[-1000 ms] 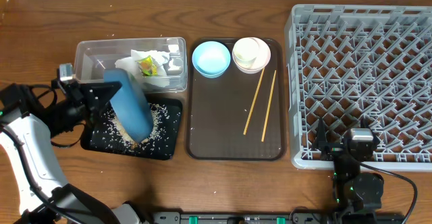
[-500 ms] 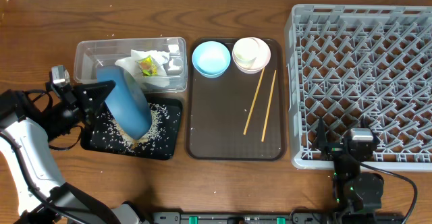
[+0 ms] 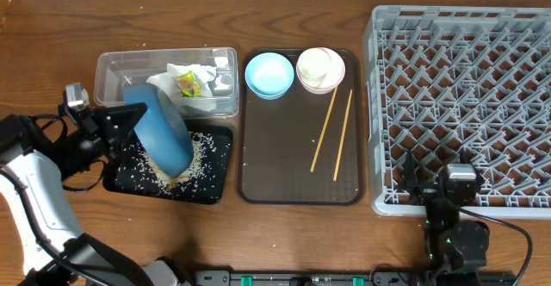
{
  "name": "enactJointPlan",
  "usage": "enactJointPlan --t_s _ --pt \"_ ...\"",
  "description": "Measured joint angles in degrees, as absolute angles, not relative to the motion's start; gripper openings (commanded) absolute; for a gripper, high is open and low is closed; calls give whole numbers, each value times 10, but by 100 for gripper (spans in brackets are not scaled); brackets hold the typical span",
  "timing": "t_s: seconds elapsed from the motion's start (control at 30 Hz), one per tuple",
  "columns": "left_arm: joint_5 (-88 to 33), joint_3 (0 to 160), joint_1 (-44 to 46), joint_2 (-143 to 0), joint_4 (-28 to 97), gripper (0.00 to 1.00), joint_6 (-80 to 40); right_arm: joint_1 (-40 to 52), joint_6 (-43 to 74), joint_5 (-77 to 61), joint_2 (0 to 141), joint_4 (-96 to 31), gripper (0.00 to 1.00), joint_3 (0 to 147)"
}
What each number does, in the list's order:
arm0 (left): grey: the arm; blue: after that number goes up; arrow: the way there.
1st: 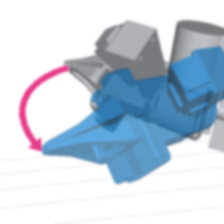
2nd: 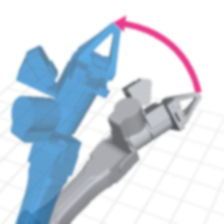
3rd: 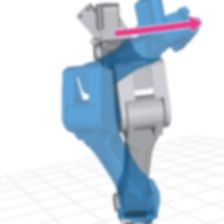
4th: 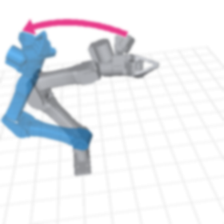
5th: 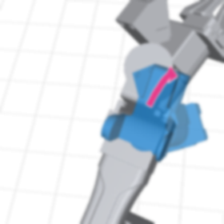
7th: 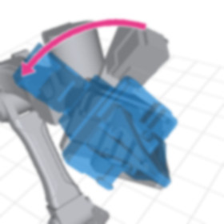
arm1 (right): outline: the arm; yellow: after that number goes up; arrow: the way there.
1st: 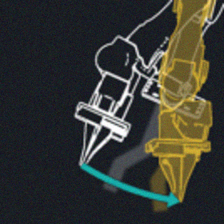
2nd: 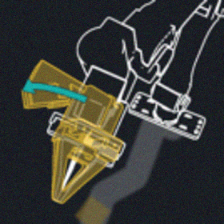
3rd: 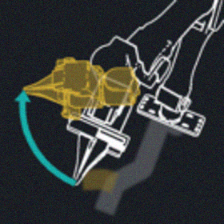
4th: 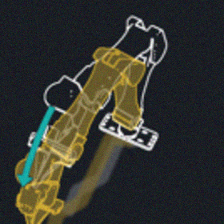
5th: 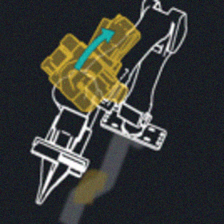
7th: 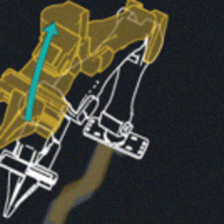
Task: Sort waste into correct bins and load items into the dishwasher rack
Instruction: 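Tilt the plate with the left gripper to dump rice onto the black tray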
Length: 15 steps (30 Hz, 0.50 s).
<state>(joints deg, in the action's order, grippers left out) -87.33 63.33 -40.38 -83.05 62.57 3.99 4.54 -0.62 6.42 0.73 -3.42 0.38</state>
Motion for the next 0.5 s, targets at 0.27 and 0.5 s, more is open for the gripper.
enactJointPlan --t_s 0.27,0.5 --pt "-873 633 -388 -830 626 6 30 45 -6 64 7 -34 99 4" --pt "-873 633 -388 -830 626 6 28 45 12 51 7 -36 99 4"
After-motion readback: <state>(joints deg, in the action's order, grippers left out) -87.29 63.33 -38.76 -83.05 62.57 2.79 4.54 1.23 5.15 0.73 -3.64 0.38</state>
